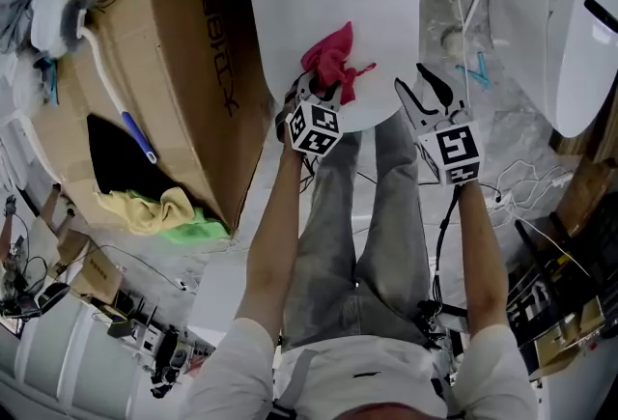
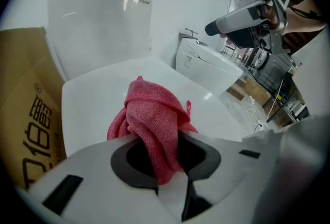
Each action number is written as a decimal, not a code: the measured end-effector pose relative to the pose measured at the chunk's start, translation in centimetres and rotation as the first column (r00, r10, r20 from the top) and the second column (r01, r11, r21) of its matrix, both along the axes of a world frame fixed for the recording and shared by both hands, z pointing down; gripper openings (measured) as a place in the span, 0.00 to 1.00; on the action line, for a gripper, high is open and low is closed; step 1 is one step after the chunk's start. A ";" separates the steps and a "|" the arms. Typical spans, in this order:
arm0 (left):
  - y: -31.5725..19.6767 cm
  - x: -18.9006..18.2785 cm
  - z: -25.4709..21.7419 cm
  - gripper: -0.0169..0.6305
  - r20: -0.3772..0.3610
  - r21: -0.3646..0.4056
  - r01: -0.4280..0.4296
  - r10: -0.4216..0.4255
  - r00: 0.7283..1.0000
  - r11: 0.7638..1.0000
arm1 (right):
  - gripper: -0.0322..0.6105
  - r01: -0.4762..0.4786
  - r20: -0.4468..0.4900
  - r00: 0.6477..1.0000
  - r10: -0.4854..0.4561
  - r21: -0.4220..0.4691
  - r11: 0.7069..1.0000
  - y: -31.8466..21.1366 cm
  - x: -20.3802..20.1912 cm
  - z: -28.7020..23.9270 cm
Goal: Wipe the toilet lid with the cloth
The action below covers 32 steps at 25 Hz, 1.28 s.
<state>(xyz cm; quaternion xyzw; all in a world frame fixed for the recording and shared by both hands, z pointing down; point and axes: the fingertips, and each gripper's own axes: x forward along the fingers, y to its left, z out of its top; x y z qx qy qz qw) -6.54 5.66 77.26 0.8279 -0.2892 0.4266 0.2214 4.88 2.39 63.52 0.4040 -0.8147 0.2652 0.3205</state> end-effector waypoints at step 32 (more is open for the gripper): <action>5.2 -13.2 0.2 0.19 0.285 0.094 0.372 -0.383 0.879 0.924 | 0.35 0.155 0.002 0.988 -0.155 -0.039 0.987 6.0 3.4 0.1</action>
